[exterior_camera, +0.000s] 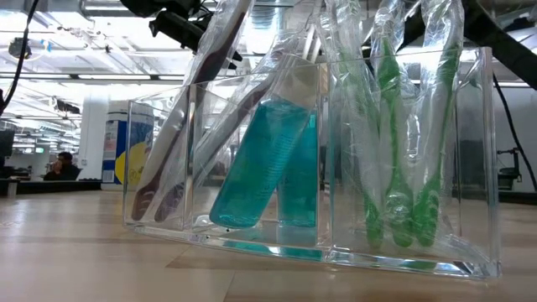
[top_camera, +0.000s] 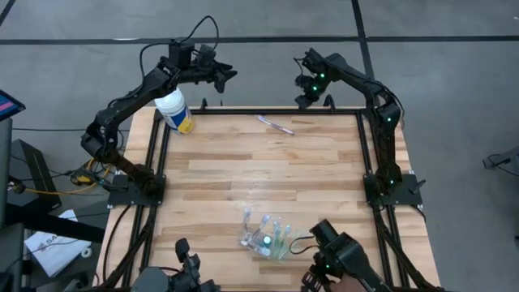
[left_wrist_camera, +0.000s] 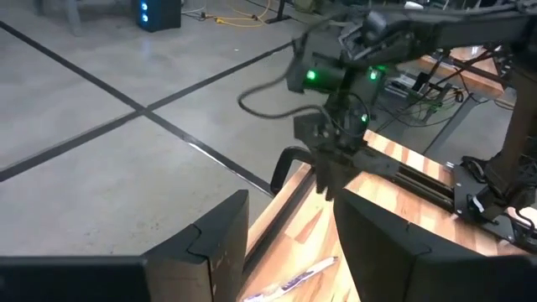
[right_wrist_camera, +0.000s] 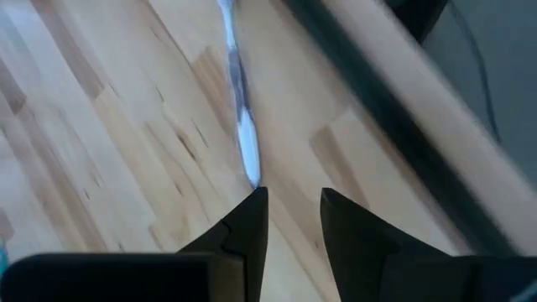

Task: Pick & Place toothbrushing station
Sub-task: Put the purple toothbrush in the transparent organizer

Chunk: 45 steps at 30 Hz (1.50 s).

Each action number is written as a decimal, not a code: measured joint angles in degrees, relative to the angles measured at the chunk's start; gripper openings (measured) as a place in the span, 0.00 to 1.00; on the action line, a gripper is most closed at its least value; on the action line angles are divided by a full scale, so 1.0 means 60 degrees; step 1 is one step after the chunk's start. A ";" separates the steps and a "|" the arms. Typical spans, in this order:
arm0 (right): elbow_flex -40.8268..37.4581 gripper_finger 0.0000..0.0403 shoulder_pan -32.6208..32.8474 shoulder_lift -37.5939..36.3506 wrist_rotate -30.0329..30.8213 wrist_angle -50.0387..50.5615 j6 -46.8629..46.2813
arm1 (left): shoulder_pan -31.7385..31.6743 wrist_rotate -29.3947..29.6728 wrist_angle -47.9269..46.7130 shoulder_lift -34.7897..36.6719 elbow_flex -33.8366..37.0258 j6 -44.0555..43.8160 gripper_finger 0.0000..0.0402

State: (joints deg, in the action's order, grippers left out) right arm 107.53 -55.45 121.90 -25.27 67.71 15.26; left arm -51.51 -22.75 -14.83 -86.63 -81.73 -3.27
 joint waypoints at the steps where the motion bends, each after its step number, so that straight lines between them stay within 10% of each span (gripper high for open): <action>1: -0.0248 0.25 -0.0031 -0.0051 -0.0033 -0.0006 0.0034 | 0.0000 0.0016 0.0004 0.0000 0.0000 -0.0017 0.43; 17: -0.4163 0.25 -0.0976 -0.1914 -0.0010 -0.3042 -0.0743 | 0.0000 0.0132 0.0370 0.0000 0.0000 -0.0258 0.43; 26: -0.4212 0.02 -0.0684 -0.1759 0.0853 -0.3645 -0.1214 | 0.0015 0.0340 0.0452 -0.0004 -0.0004 -0.0506 0.43; 45: -0.4219 0.00 0.0697 -0.0450 0.0859 -0.3265 -0.1698 | 0.0015 0.0369 0.0494 -0.0004 -0.0004 -0.0506 0.43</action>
State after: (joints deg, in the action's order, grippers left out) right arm 82.21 -51.26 119.20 -20.11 48.12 5.07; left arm -51.42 -20.53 -11.87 -86.65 -81.76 -6.31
